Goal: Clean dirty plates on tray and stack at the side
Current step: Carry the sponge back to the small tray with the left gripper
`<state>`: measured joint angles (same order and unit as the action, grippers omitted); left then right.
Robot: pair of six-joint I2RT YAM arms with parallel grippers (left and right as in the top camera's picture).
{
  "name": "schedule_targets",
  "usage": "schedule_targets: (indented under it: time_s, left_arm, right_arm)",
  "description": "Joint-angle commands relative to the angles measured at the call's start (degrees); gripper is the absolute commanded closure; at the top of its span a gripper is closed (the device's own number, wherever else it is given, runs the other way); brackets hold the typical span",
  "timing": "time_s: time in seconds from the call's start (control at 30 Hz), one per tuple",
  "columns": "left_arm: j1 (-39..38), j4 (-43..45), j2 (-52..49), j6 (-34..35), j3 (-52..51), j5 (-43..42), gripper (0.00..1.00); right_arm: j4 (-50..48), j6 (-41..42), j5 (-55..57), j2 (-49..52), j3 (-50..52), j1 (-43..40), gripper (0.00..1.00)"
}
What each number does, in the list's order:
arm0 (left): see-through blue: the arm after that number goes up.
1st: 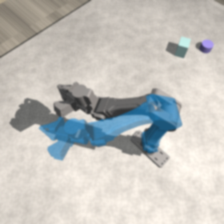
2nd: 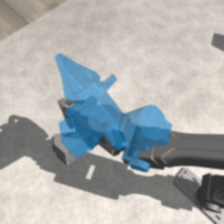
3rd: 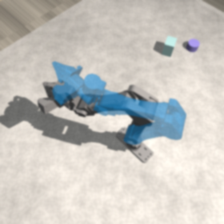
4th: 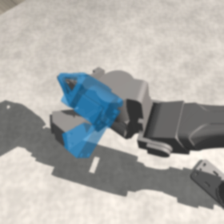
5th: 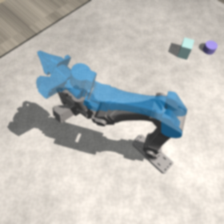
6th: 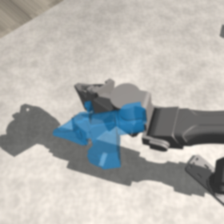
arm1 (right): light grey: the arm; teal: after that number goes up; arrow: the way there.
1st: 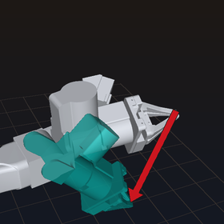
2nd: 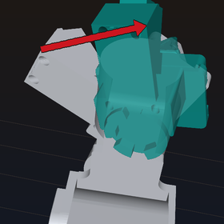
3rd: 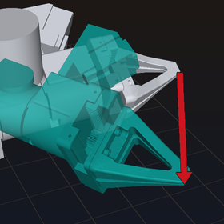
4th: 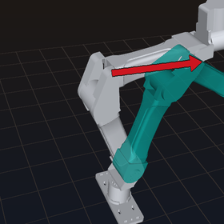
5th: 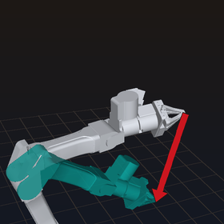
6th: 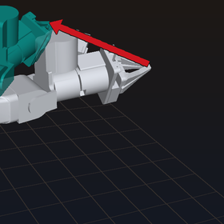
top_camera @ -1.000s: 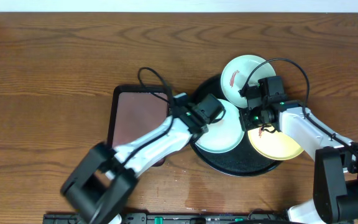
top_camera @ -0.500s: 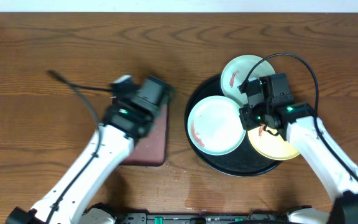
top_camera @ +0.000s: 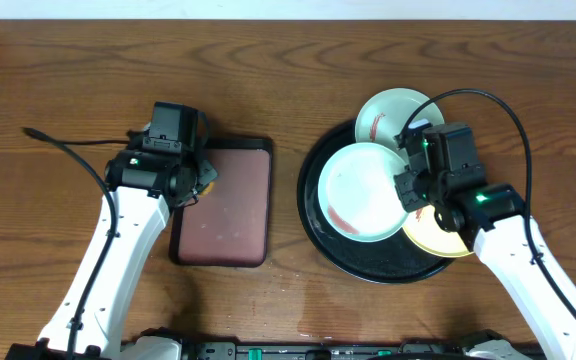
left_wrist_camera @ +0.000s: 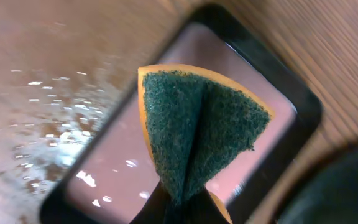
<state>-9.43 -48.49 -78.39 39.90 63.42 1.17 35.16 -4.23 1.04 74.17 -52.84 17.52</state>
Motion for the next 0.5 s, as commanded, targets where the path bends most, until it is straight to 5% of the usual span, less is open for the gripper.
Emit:
schedule_targets:
  time_s: [0.0, 0.47]
  left_arm:
    - [-1.03, 0.35, -0.26, -5.64, -0.2, -7.02, 0.92]
    - [-12.52, 4.96, -0.28, -8.15, -0.2, -7.45, 0.92]
  right_arm:
    - [0.07, -0.46, -2.84, 3.02, -1.38, 0.52, 0.99]
    - [-5.66, 0.28, -4.28, 24.06, -1.38, -1.46, 0.99]
